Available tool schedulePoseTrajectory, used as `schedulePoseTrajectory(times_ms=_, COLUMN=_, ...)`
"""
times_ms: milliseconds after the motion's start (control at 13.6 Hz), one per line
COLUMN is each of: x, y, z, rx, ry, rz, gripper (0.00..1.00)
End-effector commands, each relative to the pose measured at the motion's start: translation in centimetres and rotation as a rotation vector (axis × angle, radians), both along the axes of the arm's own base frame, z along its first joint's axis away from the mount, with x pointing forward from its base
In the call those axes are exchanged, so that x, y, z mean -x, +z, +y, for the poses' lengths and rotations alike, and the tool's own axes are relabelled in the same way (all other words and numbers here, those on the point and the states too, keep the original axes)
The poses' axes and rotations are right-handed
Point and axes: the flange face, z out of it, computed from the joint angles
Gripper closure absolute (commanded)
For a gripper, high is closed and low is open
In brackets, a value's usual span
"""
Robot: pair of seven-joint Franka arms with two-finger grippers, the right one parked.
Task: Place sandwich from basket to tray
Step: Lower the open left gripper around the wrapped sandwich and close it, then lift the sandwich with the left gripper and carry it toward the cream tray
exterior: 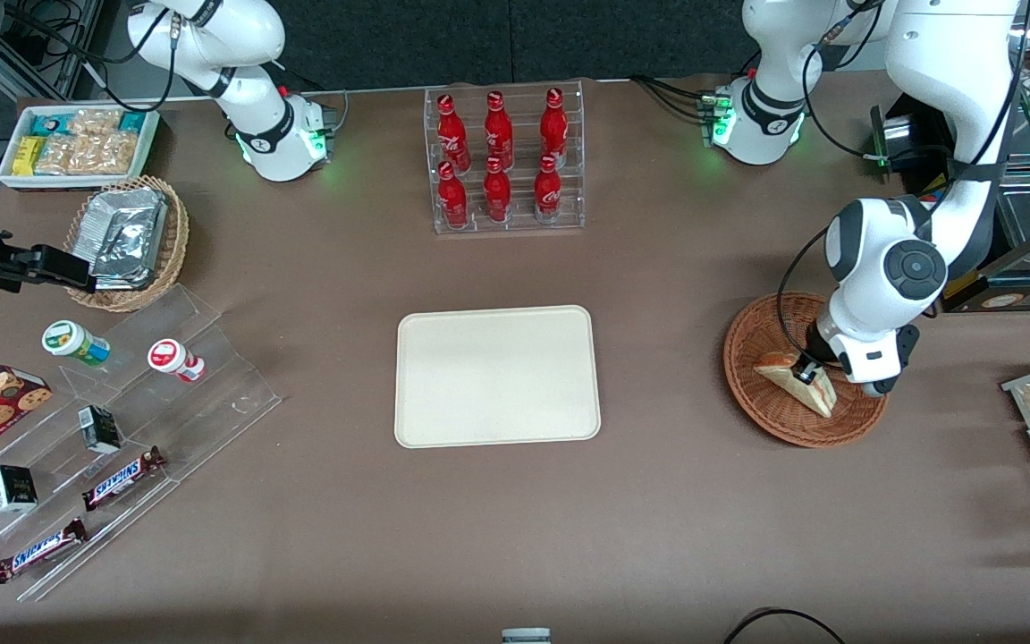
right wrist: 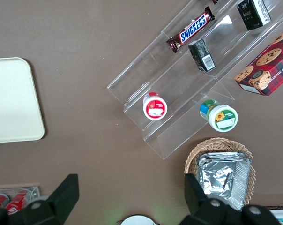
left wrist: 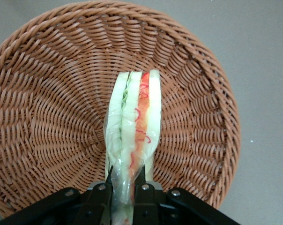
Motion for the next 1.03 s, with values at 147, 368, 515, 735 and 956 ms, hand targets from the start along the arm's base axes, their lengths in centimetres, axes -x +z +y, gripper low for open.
schedulePoseTrajectory(times_ms=147, x=-0.9, y=6.1, z=-0.9, rx=-0.041, ry=-0.026, rz=0.066, gripper=1.0)
schedulePoseTrajectory(times_ms=368, x=-1.5, y=11.0, z=-2.0, rx=-0.108, ry=-0.114, rz=0.145, gripper=1.0)
schedulePoseTrajectory(times_ms=515, x=-2.4, y=13.8, z=-3.1, rx=-0.107, ry=-0.141, rz=0.135, gripper=1.0)
schedulePoseTrajectory(times_ms=735, x=-2.2, y=16.3, z=-8.6, rx=-0.102, ry=-0.228, rz=0.146, gripper=1.0)
schedulePoseTrajectory(times_ms=956, x=-0.9, y=16.6, z=-15.0, rx=-0.088, ry=-0.335, rz=0.154, gripper=1.0)
